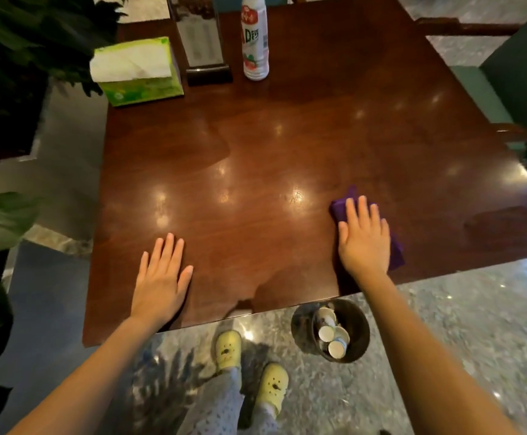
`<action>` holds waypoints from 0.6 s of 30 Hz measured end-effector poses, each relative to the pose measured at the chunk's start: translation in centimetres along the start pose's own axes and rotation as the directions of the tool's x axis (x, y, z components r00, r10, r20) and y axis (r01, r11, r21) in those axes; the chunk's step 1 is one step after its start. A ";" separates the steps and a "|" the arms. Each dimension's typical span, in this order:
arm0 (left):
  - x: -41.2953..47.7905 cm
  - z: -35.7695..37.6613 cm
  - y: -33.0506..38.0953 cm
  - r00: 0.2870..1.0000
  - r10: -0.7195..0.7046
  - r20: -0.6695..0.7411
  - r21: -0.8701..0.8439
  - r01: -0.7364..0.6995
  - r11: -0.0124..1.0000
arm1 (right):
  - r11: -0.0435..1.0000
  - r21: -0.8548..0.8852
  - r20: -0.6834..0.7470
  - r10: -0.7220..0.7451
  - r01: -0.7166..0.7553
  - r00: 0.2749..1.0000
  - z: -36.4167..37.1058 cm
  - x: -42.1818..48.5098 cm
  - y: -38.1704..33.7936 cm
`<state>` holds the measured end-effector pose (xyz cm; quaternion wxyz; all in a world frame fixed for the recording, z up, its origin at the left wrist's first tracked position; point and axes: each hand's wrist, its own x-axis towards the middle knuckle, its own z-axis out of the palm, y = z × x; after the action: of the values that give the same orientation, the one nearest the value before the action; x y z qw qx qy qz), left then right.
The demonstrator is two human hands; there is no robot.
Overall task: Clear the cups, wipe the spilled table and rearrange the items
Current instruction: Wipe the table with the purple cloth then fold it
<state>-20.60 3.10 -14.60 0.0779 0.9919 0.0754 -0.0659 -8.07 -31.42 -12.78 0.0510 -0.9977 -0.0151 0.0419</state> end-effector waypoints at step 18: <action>14.7 -3.5 13.5 0.961 0.276 -0.018 -0.395 -0.260 0.881 | 0.861 0.120 0.180 -0.509 0.494 0.842 -1.8 8.7 -5.6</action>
<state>-3.60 -7.42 -11.33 0.2855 0.9552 -0.0523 -0.0573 0.56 -25.70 -11.14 0.0930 -0.9468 -0.2791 0.1302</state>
